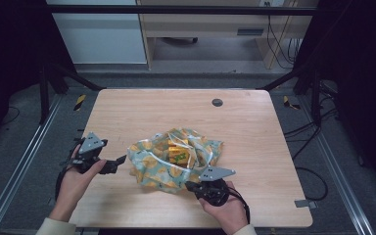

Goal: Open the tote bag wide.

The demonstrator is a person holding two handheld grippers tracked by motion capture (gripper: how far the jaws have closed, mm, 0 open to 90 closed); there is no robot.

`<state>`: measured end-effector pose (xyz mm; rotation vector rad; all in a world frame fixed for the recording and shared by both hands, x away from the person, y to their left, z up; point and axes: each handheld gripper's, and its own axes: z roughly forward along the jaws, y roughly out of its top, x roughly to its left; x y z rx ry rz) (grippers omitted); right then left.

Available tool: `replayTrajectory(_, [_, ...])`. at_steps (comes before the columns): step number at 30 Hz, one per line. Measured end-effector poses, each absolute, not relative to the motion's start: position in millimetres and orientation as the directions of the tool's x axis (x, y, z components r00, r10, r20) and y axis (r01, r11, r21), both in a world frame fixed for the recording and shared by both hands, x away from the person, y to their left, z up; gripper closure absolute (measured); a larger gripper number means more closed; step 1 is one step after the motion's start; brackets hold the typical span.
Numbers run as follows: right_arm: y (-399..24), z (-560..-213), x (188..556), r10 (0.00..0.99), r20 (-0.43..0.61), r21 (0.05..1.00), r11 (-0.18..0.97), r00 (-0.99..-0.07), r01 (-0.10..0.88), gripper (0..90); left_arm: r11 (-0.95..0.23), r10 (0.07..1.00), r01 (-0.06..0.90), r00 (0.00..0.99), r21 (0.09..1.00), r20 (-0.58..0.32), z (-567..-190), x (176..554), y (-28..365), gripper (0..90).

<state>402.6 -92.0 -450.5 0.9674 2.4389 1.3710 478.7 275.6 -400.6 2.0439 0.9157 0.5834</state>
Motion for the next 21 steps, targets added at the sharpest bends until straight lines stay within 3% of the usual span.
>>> replayTrajectory(5, [-87.6,-458.6,401.0,0.611,0.154,0.799,0.385,-0.777,0.462,88.7,-0.503,0.717,0.377,0.684,0.778,0.132,-385.0,497.1,241.6,8.4])
replayTrajectory(16, [-91.3,-464.4,402.0,0.613,0.175,0.796,0.372,-0.771,0.477,87.9,-0.612,0.614,0.340,0.773,0.714,0.159,-387.1,524.8,176.9,14.0])
replayTrajectory(21, [-92.7,-464.7,401.7,0.615,0.182,0.800,0.361,-0.768,0.479,87.6,-0.655,0.592,0.350,0.788,0.669,0.167,-394.7,539.3,160.1,23.8])
